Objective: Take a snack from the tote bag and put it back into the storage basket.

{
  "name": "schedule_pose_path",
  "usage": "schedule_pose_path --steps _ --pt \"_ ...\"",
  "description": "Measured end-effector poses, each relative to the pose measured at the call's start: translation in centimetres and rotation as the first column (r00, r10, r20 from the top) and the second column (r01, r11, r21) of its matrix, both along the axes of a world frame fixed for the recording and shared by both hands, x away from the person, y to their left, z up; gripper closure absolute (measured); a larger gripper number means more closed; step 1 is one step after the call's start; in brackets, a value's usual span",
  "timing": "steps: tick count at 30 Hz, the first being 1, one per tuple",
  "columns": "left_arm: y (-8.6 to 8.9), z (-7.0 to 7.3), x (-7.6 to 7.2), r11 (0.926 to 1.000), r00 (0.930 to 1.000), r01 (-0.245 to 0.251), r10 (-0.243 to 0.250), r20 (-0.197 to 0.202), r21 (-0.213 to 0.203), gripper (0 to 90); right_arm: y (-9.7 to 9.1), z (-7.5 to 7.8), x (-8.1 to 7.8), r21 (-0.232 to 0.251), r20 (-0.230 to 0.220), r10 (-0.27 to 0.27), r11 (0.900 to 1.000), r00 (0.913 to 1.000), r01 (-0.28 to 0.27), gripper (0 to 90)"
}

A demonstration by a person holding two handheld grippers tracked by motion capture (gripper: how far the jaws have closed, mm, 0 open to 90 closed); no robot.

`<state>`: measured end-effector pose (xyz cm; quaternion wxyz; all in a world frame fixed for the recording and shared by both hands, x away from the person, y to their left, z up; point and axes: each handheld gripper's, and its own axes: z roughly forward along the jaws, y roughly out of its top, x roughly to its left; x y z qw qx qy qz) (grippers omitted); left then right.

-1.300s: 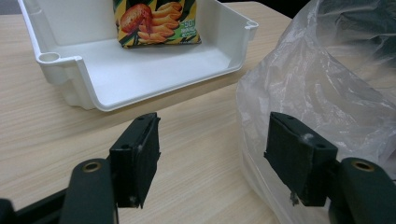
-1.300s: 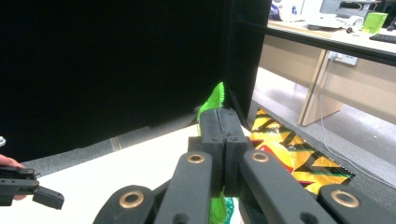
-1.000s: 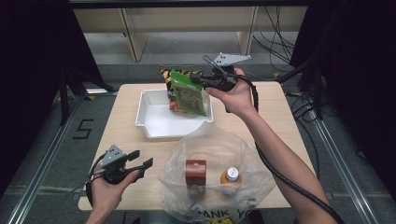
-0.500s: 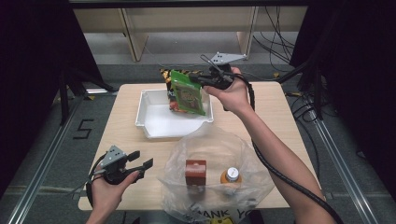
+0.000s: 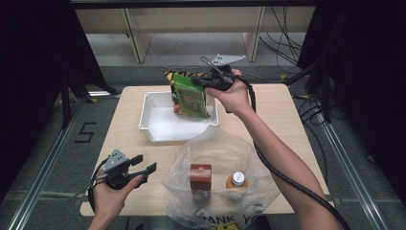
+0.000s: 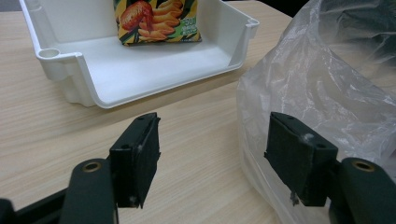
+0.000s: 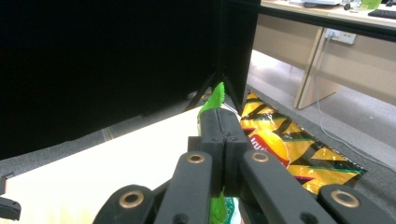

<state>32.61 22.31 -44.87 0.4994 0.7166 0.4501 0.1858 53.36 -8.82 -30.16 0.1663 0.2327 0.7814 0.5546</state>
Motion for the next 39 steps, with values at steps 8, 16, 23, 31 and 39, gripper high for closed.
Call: schedule_pose_path --steps 8,16,23,31,39 --pt "0.0 0.0 0.0 1.0000 1.0000 0.001 -0.001 -0.002 0.001 34.1 0.9 -1.2 0.8 -0.025 -0.038 -0.004 0.9997 0.9993 0.003 90.0" --pt "0.0 -0.1 -0.1 1.0000 1.0000 0.001 -0.001 -0.004 -0.001 34.1 1.9 -2.5 1.4 -0.044 -0.075 -0.004 0.9990 0.9972 0.001 90.0" --pt "0.0 -0.2 0.0 1.0000 1.0000 0.005 -0.005 -0.005 -0.007 34.2 2.5 -3.5 2.3 -0.066 -0.096 -0.010 0.9978 0.9954 0.003 90.0" --pt "0.1 -0.2 0.0 0.9998 1.0000 -0.003 0.003 -0.010 -0.017 34.1 3.0 -4.5 3.3 -0.088 -0.119 -0.014 0.9961 0.9928 0.003 90.0" --pt "0.1 -0.2 0.0 1.0000 1.0000 -0.003 0.002 -0.007 -0.006 34.1 3.5 -5.3 4.1 -0.102 -0.144 -0.022 0.9947 0.9894 0.007 90.0"
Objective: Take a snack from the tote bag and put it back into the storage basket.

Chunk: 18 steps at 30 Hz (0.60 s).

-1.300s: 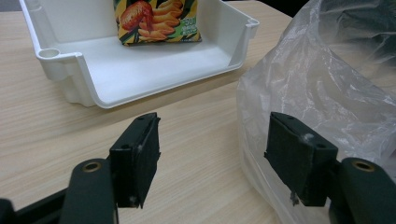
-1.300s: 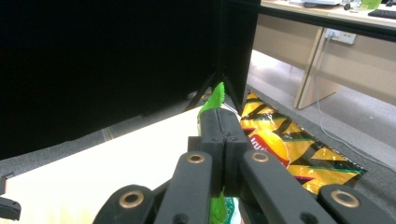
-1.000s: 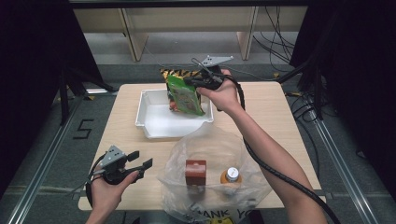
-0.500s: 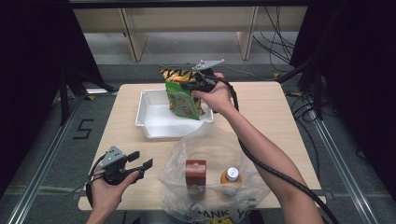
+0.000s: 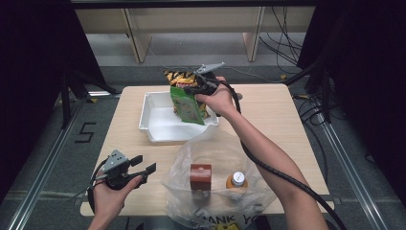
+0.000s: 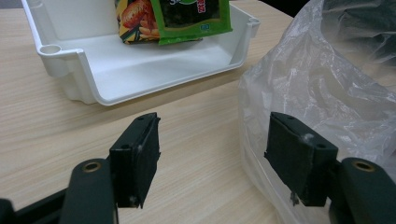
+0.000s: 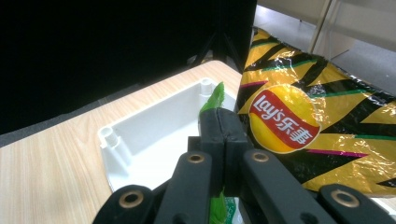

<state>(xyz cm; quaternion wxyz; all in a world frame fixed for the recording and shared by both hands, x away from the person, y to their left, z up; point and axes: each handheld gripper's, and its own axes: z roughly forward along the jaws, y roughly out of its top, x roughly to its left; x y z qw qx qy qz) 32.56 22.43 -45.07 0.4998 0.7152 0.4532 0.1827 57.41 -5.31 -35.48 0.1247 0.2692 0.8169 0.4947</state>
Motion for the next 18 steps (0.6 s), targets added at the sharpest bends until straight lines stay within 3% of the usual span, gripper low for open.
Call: schedule_pose_path --steps 18 --pt "0.0 -0.1 0.0 1.0000 1.0000 0.000 0.000 0.000 0.002 34.1 1.5 -1.4 1.0 -0.022 -0.010 0.003 0.9998 0.9999 -0.003 90.0"
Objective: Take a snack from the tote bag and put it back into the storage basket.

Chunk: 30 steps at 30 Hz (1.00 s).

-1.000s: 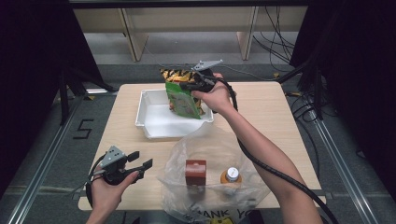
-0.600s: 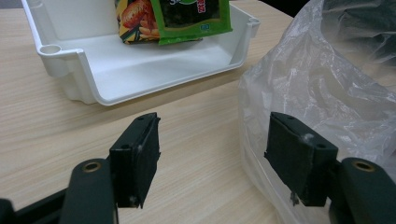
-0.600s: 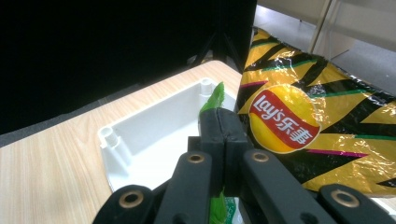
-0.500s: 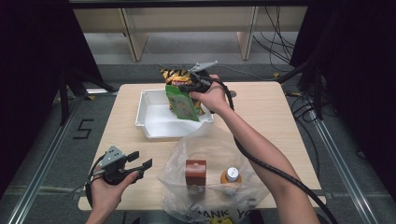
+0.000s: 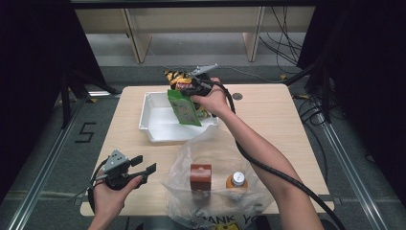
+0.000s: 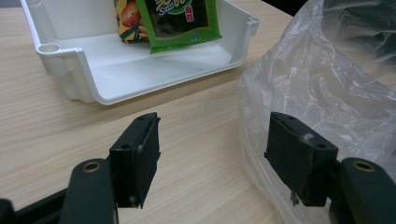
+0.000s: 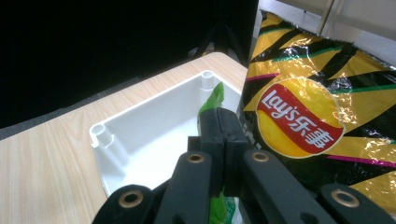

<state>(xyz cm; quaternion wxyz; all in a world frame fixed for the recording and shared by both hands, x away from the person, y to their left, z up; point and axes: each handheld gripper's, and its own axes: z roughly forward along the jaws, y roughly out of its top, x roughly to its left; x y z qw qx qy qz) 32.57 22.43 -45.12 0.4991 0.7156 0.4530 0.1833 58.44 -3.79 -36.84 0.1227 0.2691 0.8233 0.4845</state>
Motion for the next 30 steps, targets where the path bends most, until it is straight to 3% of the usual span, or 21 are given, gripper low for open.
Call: schedule_pose_path --steps 11,14,15,17,19,22,24,27,30 --pt "0.1 0.0 0.0 1.0000 1.0000 0.001 -0.001 0.000 0.001 34.1 -0.2 -0.8 0.5 -0.027 -0.028 -0.021 0.9994 0.9994 0.020 90.0" --pt "0.0 0.0 0.0 1.0000 1.0000 0.002 -0.002 -0.001 0.002 34.1 -0.1 -0.6 0.5 -0.025 -0.018 -0.012 0.9996 0.9998 0.011 90.0" --pt "0.0 0.0 0.0 1.0000 1.0000 0.002 -0.002 -0.002 0.002 34.1 -0.3 -0.7 0.6 -0.055 0.003 -0.006 0.9985 1.0000 0.006 90.0" --pt "0.0 0.0 0.0 1.0000 1.0000 0.001 -0.001 -0.001 0.000 34.1 -0.3 -0.6 0.7 -0.059 0.016 0.003 0.9983 0.9999 -0.002 90.0" --pt "0.1 0.0 0.0 1.0000 1.0000 0.000 0.000 0.000 -0.001 34.1 0.3 -0.6 0.5 -0.015 -0.005 -0.017 0.9997 0.9998 0.017 90.0" --pt "0.1 0.0 0.0 1.0000 1.0000 0.000 0.000 0.001 0.000 34.1 0.6 -0.7 0.6 0.001 0.003 -0.024 0.9997 0.9997 0.024 90.0" --pt "0.1 0.0 0.0 1.0000 1.0000 0.000 0.000 0.001 0.000 34.1 0.5 -0.8 0.7 -0.014 0.001 -0.007 0.9999 1.0000 0.007 90.0" --pt "0.2 0.0 0.1 1.0000 1.0000 0.002 -0.002 0.002 -0.001 34.1 0.6 -0.9 0.8 0.018 0.013 -0.024 0.9996 0.9996 0.023 90.0" --pt "0.2 0.0 0.1 1.0000 1.0000 0.002 -0.002 0.002 0.000 34.1 0.6 -1.0 1.0 0.009 0.003 -0.029 0.9995 0.9996 0.029 90.0"
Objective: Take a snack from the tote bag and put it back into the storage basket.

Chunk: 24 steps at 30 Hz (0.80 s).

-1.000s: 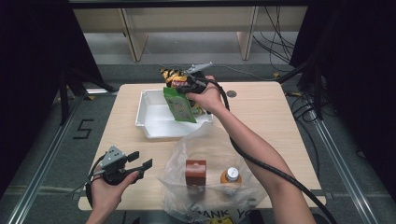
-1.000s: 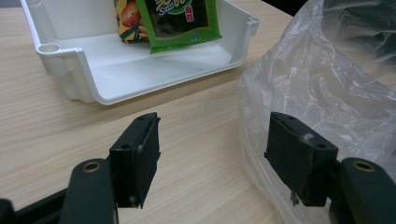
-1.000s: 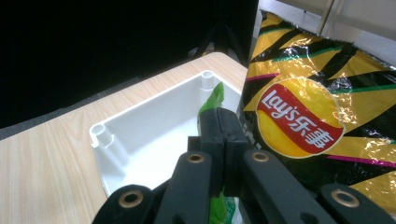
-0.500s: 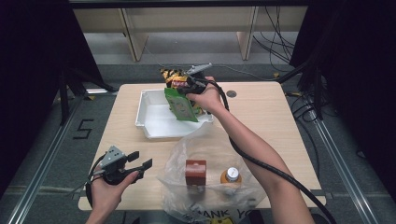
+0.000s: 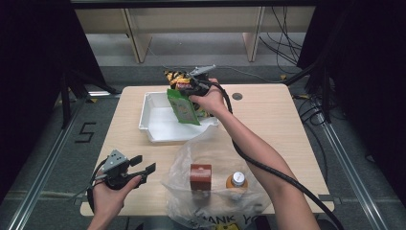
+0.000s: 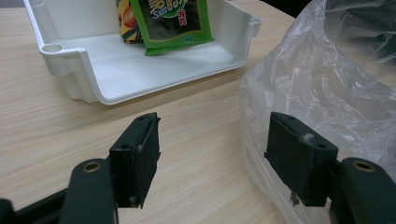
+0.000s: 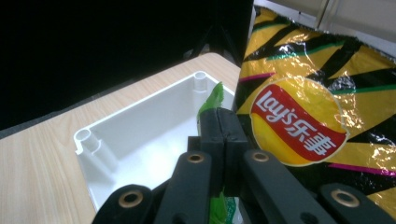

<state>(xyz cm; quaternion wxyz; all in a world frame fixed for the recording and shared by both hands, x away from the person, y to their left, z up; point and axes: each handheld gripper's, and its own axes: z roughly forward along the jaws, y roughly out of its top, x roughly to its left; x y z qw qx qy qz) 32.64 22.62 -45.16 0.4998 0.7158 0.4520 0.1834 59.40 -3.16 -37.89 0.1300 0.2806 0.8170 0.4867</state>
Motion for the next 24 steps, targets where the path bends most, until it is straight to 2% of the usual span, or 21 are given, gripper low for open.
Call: schedule_pose_path --steps 1,2,3,4,6,7,8,9,10,11,12,13,14,17,18,19,20,21,22,23,24 --pt "0.0 0.0 0.0 1.0000 1.0000 0.000 0.000 0.000 0.000 34.1 -0.2 -0.1 0.3 -0.025 0.016 0.020 0.9995 0.9997 -0.019 90.0" --pt "0.0 0.0 0.0 1.0000 1.0000 0.001 -0.001 0.001 0.002 34.1 -0.1 -0.2 0.1 -0.006 -0.021 0.002 1.0000 0.9998 -0.002 90.0" --pt "0.0 0.0 0.0 1.0000 1.0000 0.001 -0.001 0.001 0.002 34.1 -0.3 -0.3 0.4 -0.010 0.012 0.001 0.9999 0.9999 -0.001 90.0" --pt "0.0 0.0 0.0 1.0000 1.0000 0.001 -0.001 0.001 0.001 34.1 -0.4 -0.4 0.3 -0.009 -0.012 -0.011 0.9999 0.9999 0.011 90.0" --pt "0.0 0.0 0.0 1.0000 1.0000 0.001 -0.001 0.001 0.000 34.1 -0.7 -0.5 0.5 -0.019 -0.019 -0.021 0.9996 0.9996 0.020 90.0" --pt "0.0 0.0 0.0 1.0000 1.0000 0.001 -0.001 0.000 0.000 34.1 -0.9 -0.5 0.4 -0.034 -0.025 -0.026 0.9991 0.9993 0.025 90.0" --pt "0.0 0.0 0.0 1.0000 1.0000 0.001 -0.001 -0.001 0.001 34.1 -1.4 -0.6 0.8 -0.078 0.003 -0.009 0.9969 1.0000 0.009 90.0" --pt "0.0 0.0 0.0 1.0000 1.0000 0.000 0.000 -0.001 0.000 34.1 -1.3 -0.6 0.6 -0.056 -0.026 -0.032 0.9980 0.9991 0.030 90.0" --pt "0.0 0.0 0.0 1.0000 1.0000 0.000 0.000 -0.001 -0.001 34.1 -1.4 -0.7 0.7 -0.056 -0.016 -0.032 0.9979 0.9994 0.031 90.0" --pt "-0.1 0.0 0.0 1.0000 1.0000 -0.002 0.002 -0.005 -0.005 34.1 -1.8 -0.8 0.9 -0.090 0.007 -0.029 0.9955 0.9996 0.029 90.0" --pt "-0.1 0.0 0.0 1.0000 1.0000 -0.004 0.004 -0.006 -0.007 34.1 -1.7 -0.7 0.7 -0.073 -0.026 -0.039 0.9966 0.9989 0.037 90.0" --pt "-0.1 0.0 0.0 0.9999 1.0000 -0.006 0.006 -0.007 -0.009 34.1 -2.1 -0.7 0.9 -0.121 -0.001 -0.026 0.9923 0.9997 0.026 89.9" --pt "-0.1 0.0 0.0 1.0000 1.0000 -0.001 0.001 -0.002 -0.001 34.1 -1.7 -0.9 0.8 -0.078 -0.017 -0.061 0.9952 0.9980 0.059 89.0" --pt "-0.1 -0.1 0.0 1.0000 1.0000 0.006 -0.006 -0.003 -0.004 34.1 -2.4 -1.0 1.1 -0.157 0.000 -0.035 0.9869 0.9994 0.035 88.1" --pt "-0.1 -0.1 0.0 1.0000 1.0000 0.003 -0.003 -0.002 -0.004 34.1 -2.2 -1.1 0.9 -0.155 -0.005 -0.064 0.9860 0.9980 0.062 87.7" --pt "-0.2 -0.1 0.0 0.9999 1.0000 -0.004 0.004 -0.008 -0.012 34.1 -2.2 -1.3 1.0 -0.149 0.021 -0.061 0.9868 0.9979 0.063 87.0" --pt "-0.1 -0.1 0.0 0.9999 1.0000 0.001 -0.001 -0.009 -0.013 34.1 -2.0 -1.2 0.8 -0.135 -0.010 -0.066 0.9889 0.9978 0.064 86.3" --pt "-0.1 -0.1 0.0 0.9999 1.0000 0.000 0.000 -0.009 -0.013 34.1 -2.0 -1.1 0.7 -0.148 -0.012 -0.064 0.9871 0.9979 0.061 85.3" --pt "-0.1 -0.1 0.0 1.0000 1.0000 0.003 -0.003 -0.005 -0.008 34.1 -2.0 -1.3 0.9 -0.171 0.035 -0.061 0.9830 0.9975 0.066 83.7" --pt "-0.1 -0.1 0.0 1.0000 1.0000 0.003 -0.003 -0.003 -0.006 34.1 -1.8 -1.3 0.7 -0.155 0.021 -0.054 0.9863 0.9983 0.057 82.1" --pt "-0.1 -0.1 0.0 1.0000 1.0000 0.000 0.000 -0.002 -0.004 34.1 -1.9 -1.1 0.7 -0.183 0.017 -0.053 0.9815 0.9984 0.055 80.4"
